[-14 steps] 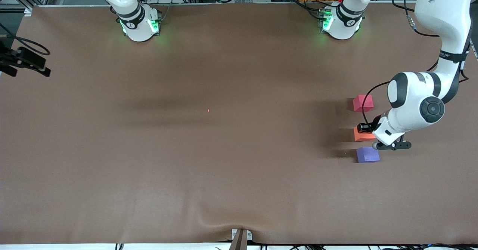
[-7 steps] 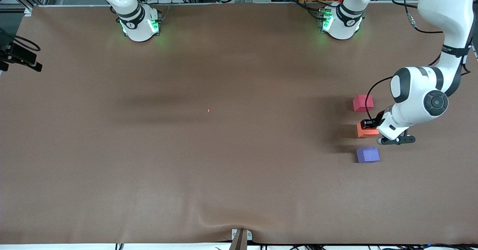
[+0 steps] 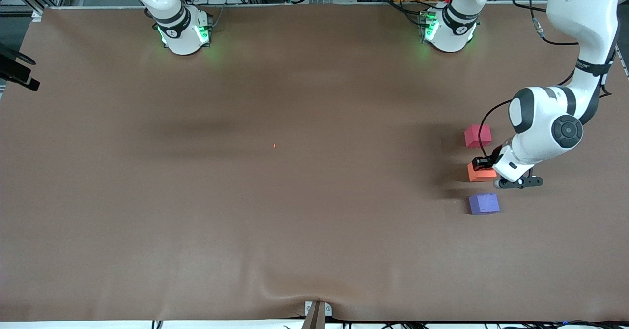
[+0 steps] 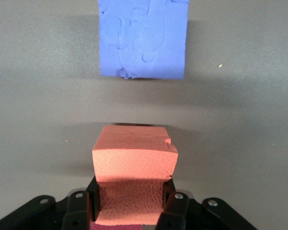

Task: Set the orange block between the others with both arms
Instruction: 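Lower the orange cube onto the table between the pink and purple cubes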

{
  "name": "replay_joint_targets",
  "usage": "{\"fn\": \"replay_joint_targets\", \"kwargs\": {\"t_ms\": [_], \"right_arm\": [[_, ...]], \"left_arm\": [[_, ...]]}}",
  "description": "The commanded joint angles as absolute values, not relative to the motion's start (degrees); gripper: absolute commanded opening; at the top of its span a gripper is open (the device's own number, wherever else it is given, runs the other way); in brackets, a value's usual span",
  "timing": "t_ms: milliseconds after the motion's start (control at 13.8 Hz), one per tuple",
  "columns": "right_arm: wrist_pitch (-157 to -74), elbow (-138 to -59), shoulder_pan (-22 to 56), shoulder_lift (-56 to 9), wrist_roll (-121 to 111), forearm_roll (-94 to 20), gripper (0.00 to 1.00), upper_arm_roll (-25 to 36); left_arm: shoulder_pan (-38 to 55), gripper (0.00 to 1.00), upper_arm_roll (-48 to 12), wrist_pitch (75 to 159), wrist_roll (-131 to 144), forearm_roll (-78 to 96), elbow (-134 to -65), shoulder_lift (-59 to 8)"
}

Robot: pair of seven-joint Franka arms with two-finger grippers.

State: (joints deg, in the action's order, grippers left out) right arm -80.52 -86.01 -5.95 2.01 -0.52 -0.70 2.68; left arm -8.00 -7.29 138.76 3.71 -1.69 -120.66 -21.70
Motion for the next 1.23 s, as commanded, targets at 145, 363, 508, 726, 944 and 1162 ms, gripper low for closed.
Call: {"fn": "replay_joint_targets", "kwargs": {"t_ms": [145, 363, 508, 726, 944, 1162], "right_arm": [[-80.42, -86.04, -5.45, 2.55, 1.93, -0.79, 1.0, 1.49], [-80.16, -85.96, -5.45, 2.46, 2.02, -0.79, 1.0, 1.58], [-79.89, -85.96, -5.19, 1.85, 2.02, -1.14, 1.0, 1.58], [-79.98, -85.78, -5.28, 1.76, 2.02, -1.14, 1.0, 1.58], [-79.01, -85.96, -4.92, 1.67, 1.85, -0.79, 1.0, 1.41], [-79.19, -85.96, -5.1, 1.58, 1.85, -0.26, 1.0, 1.41]], "left_arm": [[-8.79, 0.12, -8.09, 140.19, 3.16, -2.11, -121.29, -22.23], [-8.79, 0.13, -8.09, 140.19, 3.16, -2.2, -121.29, -22.41], [-8.7, 0.15, -8.09, 140.19, 2.29, -2.11, -121.2, -22.59], [-8.79, 0.18, -8.09, 140.19, 1.41, -2.11, -121.2, -22.59], [-8.79, 0.27, -8.09, 140.19, 1.41, -2.11, -121.2, -22.76], [-8.79, 0.29, -8.09, 140.19, 1.41, -2.11, -121.11, -23.2]]}}
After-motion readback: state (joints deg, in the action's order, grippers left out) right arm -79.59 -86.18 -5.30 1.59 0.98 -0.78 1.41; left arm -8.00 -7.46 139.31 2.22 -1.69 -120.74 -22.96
